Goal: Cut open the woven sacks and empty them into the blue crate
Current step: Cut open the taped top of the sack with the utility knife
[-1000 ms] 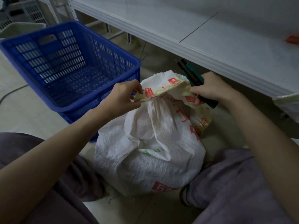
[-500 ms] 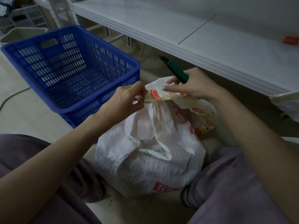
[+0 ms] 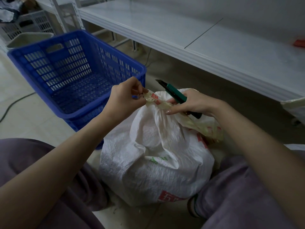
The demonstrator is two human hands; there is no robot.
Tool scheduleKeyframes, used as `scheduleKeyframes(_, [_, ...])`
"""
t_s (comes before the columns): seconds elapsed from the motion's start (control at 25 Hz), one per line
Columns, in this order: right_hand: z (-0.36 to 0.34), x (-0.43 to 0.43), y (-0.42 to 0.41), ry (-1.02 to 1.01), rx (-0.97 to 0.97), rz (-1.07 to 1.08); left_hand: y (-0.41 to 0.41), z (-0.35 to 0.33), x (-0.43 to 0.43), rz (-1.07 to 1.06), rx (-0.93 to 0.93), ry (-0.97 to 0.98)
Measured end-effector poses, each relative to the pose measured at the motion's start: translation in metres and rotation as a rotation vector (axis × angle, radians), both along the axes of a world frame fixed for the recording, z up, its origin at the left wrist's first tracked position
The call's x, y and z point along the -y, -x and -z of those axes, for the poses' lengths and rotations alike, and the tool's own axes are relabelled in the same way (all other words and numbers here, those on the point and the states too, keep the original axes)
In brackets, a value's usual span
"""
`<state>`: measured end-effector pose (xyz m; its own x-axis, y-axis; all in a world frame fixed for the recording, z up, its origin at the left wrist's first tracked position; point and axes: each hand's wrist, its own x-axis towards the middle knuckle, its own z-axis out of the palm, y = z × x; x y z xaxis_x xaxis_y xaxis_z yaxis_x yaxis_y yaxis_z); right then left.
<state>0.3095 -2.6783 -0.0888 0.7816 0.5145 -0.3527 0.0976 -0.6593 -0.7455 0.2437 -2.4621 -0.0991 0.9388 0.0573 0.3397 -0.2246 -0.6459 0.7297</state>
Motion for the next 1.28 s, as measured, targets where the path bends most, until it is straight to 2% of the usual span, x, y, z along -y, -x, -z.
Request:
scheduleKeyframes(0.08, [0.000,0.002,0.002,-0.032,-0.020,-0.005,0.001,-0.001,-0.001,-0.012,-0.081,0.057])
scheduleKeyframes(0.24, [-0.003,0.002,0.005,-0.035,0.040,-0.004,-0.002,0.000,-0.001,-0.044,-0.247,0.046])
scheduleKeyframes(0.28, [-0.005,0.002,0.005,-0.038,0.043,-0.007,-0.003,0.001,0.001,-0.038,-0.310,0.131])
scheduleKeyframes(0.4, [-0.006,0.004,0.004,-0.039,0.027,-0.006,-0.003,-0.002,0.009,0.007,-0.591,0.644])
scheduleKeyframes(0.44, [-0.006,0.006,0.004,-0.056,0.016,0.005,-0.004,-0.004,0.011,0.015,-0.650,0.757])
scheduleKeyframes(0.52, [-0.005,0.007,0.001,-0.093,0.001,0.060,-0.005,-0.006,0.012,0.014,-0.654,0.853])
scheduleKeyframes(0.64, [-0.003,0.008,-0.004,-0.065,0.013,0.079,-0.008,-0.007,0.013,0.005,-0.552,0.759])
scheduleKeyframes(0.8, [-0.003,0.009,-0.003,-0.014,0.100,0.057,-0.012,-0.006,0.005,0.046,-0.316,0.177])
scheduleKeyframes(0.88, [-0.004,0.009,-0.004,-0.028,0.170,0.087,-0.014,-0.008,0.003,0.072,-0.189,-0.028])
scheduleKeyframes(0.96, [-0.004,0.008,-0.004,0.000,0.240,0.123,-0.016,-0.007,0.002,0.069,-0.141,-0.065])
scheduleKeyframes(1.08, [-0.003,0.012,-0.004,0.044,0.298,0.128,-0.018,-0.002,0.000,0.022,-0.171,0.064])
scheduleKeyframes(1.2, [-0.007,0.020,-0.001,0.117,0.459,0.136,-0.021,0.003,-0.004,-0.012,-0.214,0.116])
scheduleKeyframes(1.28, [-0.013,0.026,0.006,0.063,0.484,0.154,-0.020,0.004,-0.004,-0.023,-0.219,0.106])
